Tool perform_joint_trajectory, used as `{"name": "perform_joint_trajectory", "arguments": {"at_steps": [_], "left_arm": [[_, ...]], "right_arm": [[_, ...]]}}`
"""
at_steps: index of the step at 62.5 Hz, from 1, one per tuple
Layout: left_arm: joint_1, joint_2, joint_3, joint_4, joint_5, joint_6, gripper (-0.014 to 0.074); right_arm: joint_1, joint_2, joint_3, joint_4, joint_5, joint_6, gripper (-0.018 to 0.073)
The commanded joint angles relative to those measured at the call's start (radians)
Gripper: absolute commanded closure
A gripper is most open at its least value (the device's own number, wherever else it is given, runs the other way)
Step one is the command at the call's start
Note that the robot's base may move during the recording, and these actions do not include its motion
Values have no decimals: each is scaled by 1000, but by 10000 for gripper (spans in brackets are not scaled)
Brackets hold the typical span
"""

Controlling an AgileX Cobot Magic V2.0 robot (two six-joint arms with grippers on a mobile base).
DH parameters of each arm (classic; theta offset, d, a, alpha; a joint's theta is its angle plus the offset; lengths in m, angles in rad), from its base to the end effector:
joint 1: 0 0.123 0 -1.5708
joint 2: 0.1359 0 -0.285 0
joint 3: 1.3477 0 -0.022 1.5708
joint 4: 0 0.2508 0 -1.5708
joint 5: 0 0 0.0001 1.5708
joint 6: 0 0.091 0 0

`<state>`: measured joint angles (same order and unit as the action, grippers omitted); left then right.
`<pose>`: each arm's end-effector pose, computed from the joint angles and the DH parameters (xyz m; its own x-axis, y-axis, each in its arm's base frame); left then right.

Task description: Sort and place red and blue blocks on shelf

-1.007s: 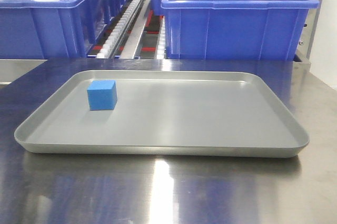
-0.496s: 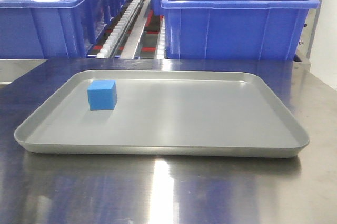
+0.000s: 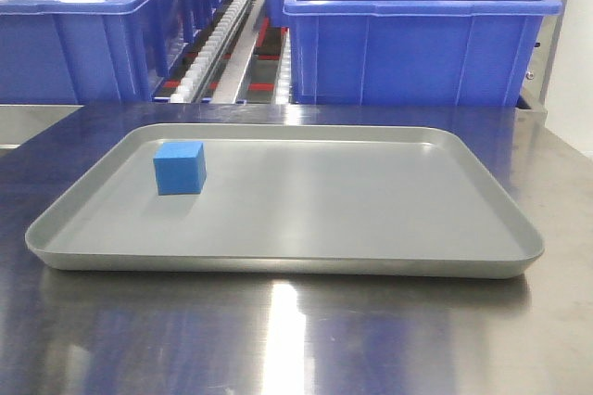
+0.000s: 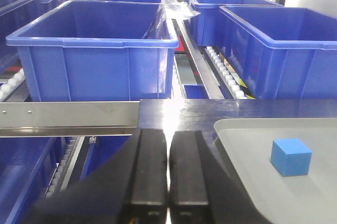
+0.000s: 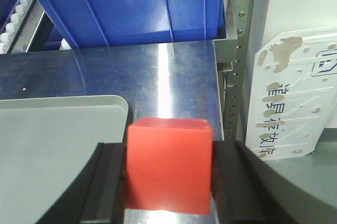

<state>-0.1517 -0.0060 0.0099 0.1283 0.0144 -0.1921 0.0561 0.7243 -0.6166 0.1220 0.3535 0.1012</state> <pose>0.0557 -0.0083 0.2089 0.0585 -0.0735 -0.9956 0.1533 0.9861 -0.0637 0.1495 0.0122 0.3228 -0.3745 0.1932 -0.9069 -0.0154 0.9766 0.2144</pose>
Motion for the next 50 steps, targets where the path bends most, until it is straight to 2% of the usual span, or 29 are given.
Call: {"name": "perform_joint_trajectory", "arguments": {"at_steps": [1,28,43,50], "left_arm": [[-1,-18,30,-6,-85,-1,472],[-1,0,8,-9,-70,-1,472],[-1,210,-249,-32,197,-1,472],[-1,362,-392,-26,257,-1,472]], "right_arm": [[-7,-8,-27,-7,-79,-8,511],[-7,-8,-27,-7,-79,-8,511],[-7,-8,-27,-7,-79,-8,511],[-7,-8,-27,-7,-79,-8,511]]}}
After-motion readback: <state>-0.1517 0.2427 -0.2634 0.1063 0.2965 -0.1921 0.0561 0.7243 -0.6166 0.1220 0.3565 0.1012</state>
